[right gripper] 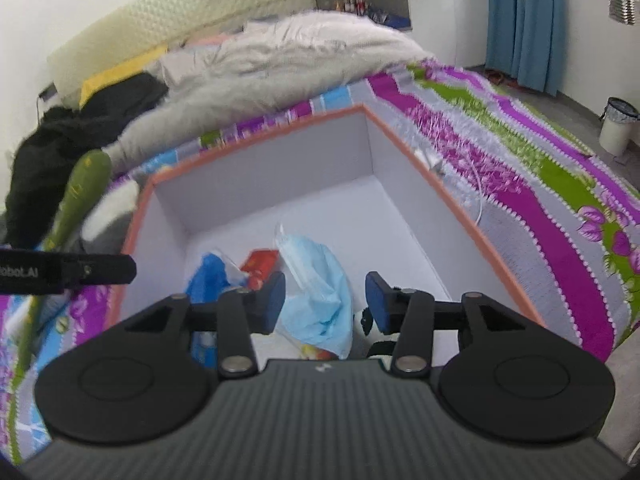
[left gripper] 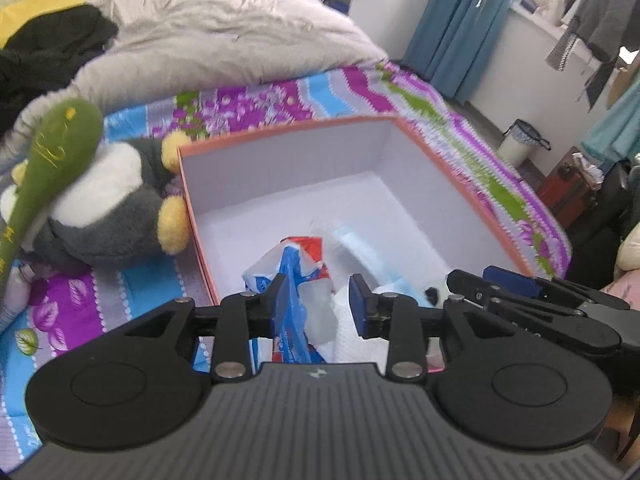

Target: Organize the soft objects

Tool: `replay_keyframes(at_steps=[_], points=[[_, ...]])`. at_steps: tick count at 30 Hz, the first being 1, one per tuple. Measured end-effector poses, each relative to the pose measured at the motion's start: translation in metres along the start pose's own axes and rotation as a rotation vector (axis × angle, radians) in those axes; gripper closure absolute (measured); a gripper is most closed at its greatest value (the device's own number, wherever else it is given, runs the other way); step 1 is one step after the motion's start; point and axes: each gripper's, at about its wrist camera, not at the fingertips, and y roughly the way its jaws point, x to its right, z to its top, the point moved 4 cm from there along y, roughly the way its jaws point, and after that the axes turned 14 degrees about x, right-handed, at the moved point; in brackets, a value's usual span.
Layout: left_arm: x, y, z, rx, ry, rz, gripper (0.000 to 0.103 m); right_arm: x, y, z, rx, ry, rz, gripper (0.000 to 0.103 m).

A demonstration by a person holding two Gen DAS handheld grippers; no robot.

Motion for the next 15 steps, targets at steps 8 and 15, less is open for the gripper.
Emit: replay_keyframes(at_steps=[8,15], points=[[0.018,-0.073,0.013,0.090,0.039,-0.033,0.065,-0.018,-0.070,0.033,0.120,0.003,0.024,0.056],[0.038,-0.140,0.016,0.172,0.078,-0.070,0.065,-0.032,-0.136,0.049,0.211,0.004,0.034,0.056]])
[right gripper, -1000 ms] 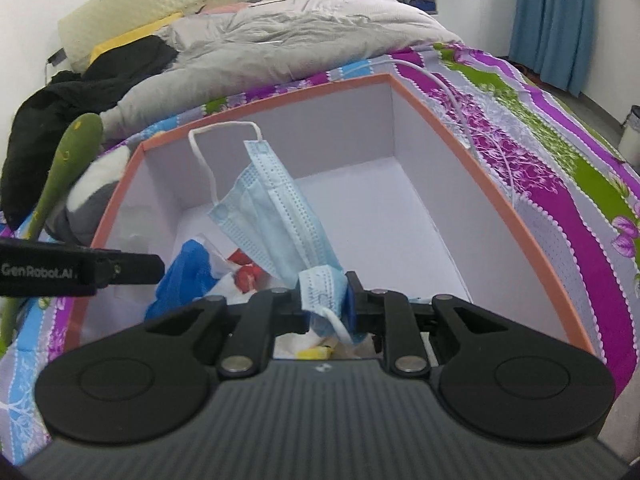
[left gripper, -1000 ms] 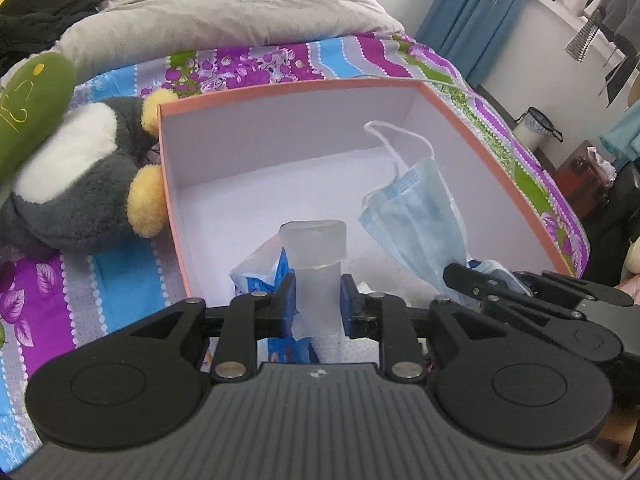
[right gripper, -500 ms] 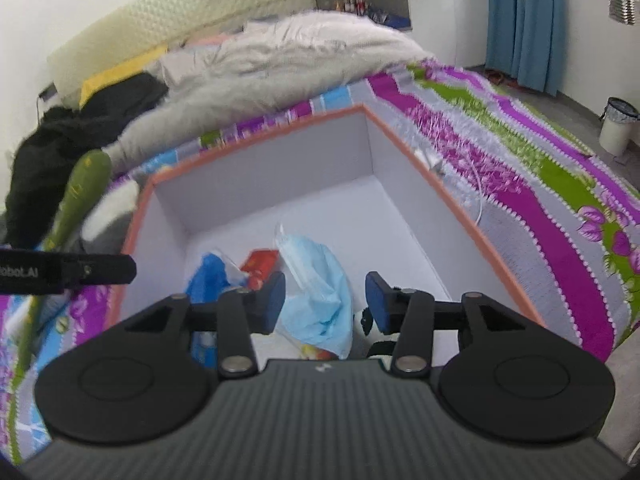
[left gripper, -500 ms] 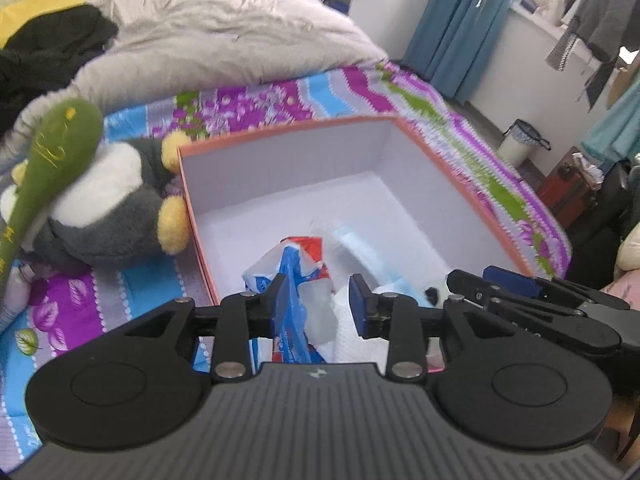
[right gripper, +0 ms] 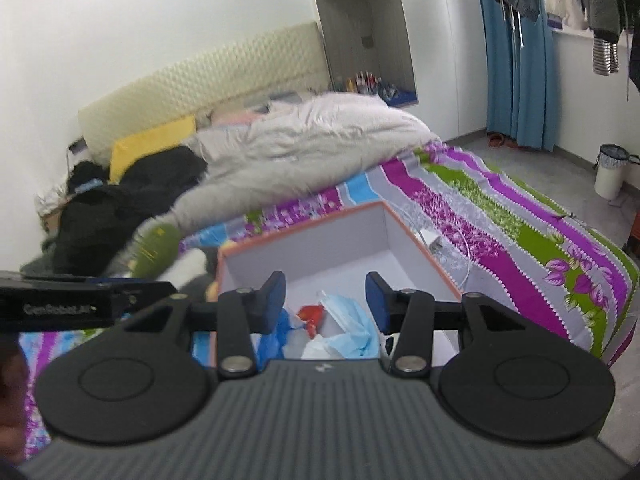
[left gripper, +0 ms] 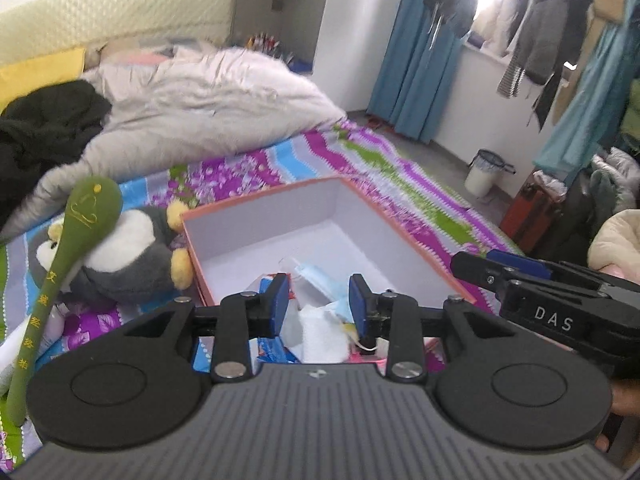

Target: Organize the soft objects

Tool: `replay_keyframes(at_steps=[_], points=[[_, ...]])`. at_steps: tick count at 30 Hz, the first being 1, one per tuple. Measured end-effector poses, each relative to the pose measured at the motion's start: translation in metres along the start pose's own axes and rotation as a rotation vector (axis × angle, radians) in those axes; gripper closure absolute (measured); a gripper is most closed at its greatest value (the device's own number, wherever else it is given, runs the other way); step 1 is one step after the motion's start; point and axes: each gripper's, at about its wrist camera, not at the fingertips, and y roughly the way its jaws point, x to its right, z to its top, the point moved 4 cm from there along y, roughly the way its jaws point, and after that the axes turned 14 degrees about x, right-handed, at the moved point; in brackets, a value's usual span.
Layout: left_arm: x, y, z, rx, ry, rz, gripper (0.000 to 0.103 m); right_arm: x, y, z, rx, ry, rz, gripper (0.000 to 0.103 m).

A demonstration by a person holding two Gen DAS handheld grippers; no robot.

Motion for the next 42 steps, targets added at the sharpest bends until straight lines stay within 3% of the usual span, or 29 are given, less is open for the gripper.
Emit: replay_keyframes(at_steps=[7,15,28,42], points=[[0.014,-0.061,-0.002,0.052,0.028,-0.010,0.060,-0.020,-0.051,0.007,0.058,-0.032,-0.014,0.056],[0.012,-0.121,-0.015,0.105,-0.007,-0.021,0.055,-0.033,-0.097,-0.002,0.079,-0.042,-0.008,0.056],[-0.011,-0.175,-0.052,0.150,-0.073,0.068,0.055,-0.054,-0.128,-0.038,0.052,-0.066,0.020,0.056],[-0.010,-0.219,-0.083,0.150,-0.060,0.090,0.055,-0.067,-0.162,-0.058,0.008,-0.047,0.041,0.056]])
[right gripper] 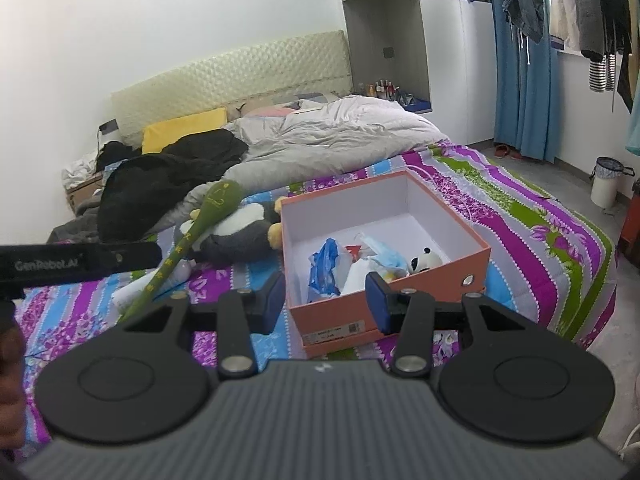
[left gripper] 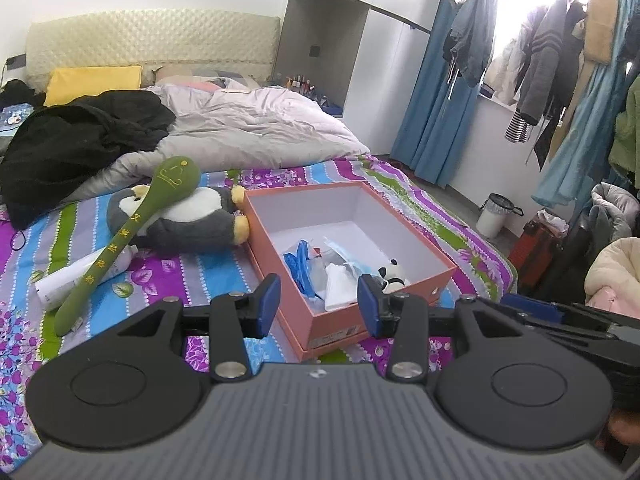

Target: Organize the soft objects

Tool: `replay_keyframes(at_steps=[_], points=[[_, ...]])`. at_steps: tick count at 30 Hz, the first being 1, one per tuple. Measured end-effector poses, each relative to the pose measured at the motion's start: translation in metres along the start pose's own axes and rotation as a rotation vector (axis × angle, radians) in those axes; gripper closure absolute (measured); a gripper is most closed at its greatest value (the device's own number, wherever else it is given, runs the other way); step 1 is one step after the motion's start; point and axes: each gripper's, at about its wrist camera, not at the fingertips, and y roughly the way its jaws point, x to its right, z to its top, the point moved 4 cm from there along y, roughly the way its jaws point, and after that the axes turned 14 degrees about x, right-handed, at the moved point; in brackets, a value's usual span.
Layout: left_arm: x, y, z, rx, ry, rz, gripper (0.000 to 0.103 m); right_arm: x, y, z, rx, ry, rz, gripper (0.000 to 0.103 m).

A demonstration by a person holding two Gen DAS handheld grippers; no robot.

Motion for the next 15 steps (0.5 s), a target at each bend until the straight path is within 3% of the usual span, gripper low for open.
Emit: replay_keyframes(at_steps=[15], points=[[0.009,-0.030,-0.012,0.025,0.030,0.007,0.049,-0.012,-0.015,-0.010,-0.004,-0.017,0.038,0.056]])
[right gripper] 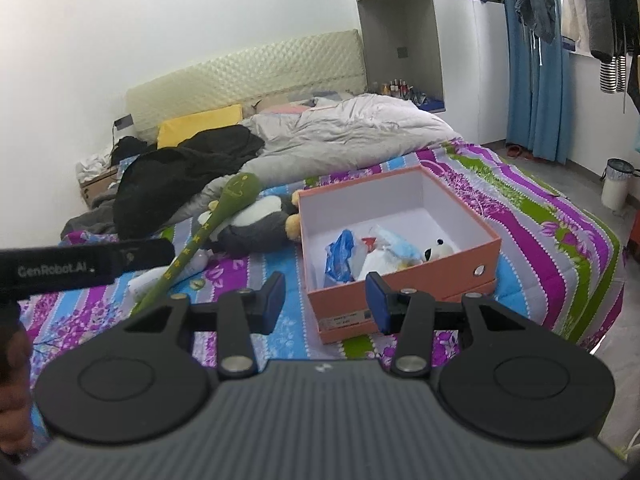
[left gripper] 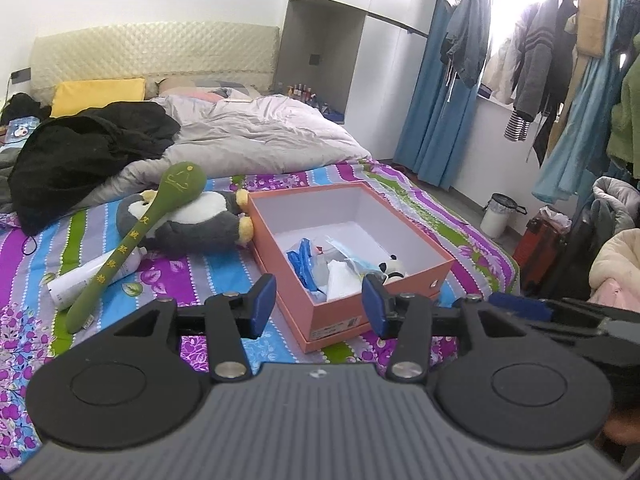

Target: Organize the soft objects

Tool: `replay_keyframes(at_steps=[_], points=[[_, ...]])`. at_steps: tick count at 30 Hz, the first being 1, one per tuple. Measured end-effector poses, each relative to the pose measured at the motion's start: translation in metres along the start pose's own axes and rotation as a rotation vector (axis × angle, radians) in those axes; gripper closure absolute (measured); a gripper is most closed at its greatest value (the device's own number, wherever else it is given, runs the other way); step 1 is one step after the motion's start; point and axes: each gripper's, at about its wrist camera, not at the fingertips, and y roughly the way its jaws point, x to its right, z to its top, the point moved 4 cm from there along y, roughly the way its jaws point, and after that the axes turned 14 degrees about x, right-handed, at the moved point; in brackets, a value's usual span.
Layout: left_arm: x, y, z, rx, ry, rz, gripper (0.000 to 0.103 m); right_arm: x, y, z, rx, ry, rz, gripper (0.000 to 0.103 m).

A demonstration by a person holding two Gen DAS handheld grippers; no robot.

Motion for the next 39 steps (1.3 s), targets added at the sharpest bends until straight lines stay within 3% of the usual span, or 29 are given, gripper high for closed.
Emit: replay_keyframes(at_steps=[9,18,20,21,23,25,27,33,39], points=[[-0.016,-0.009,0.000,0.037,-0.063,0.035,0.047,0.005,-0.008,0.001,0.042,-0.007,-0.010,0.056],[-0.016,0.000,0.003,0.031,-0.018,0.033,0.043,0.013,-0.004,0.005,0.055,-0.005,-0.028,0.056],[-0.016,0.002,0.002,0.026,-0.021,0.027,0.035,0.014,-0.002,0.005,0.056,-0.006,-0.038,0.056],[-0.016,0.003,0.001,0.024,-0.026,0.023,0.032,0.015,-0.001,0.005,0.054,-0.006,-0.040,0.054],[-0.018,0.005,0.000,0.020,-0.042,0.017,0.017,0.016,0.001,0.005,0.051,-0.014,-0.043,0.041],[-0.021,0.007,-0.002,0.021,-0.062,0.020,0.010,0.016,0.002,0.004,0.051,-0.030,-0.053,0.016],[-0.023,0.011,-0.003,0.006,-0.067,0.017,0.009,0.017,0.004,0.003,0.051,-0.040,-0.062,0.009],[-0.021,0.018,-0.005,-0.002,-0.023,0.052,0.001,0.022,0.007,0.001,0.036,-0.036,-0.082,0.009],[-0.017,0.026,-0.006,-0.024,-0.004,0.024,0.000,0.028,0.009,-0.002,0.020,-0.016,-0.090,0.009]])
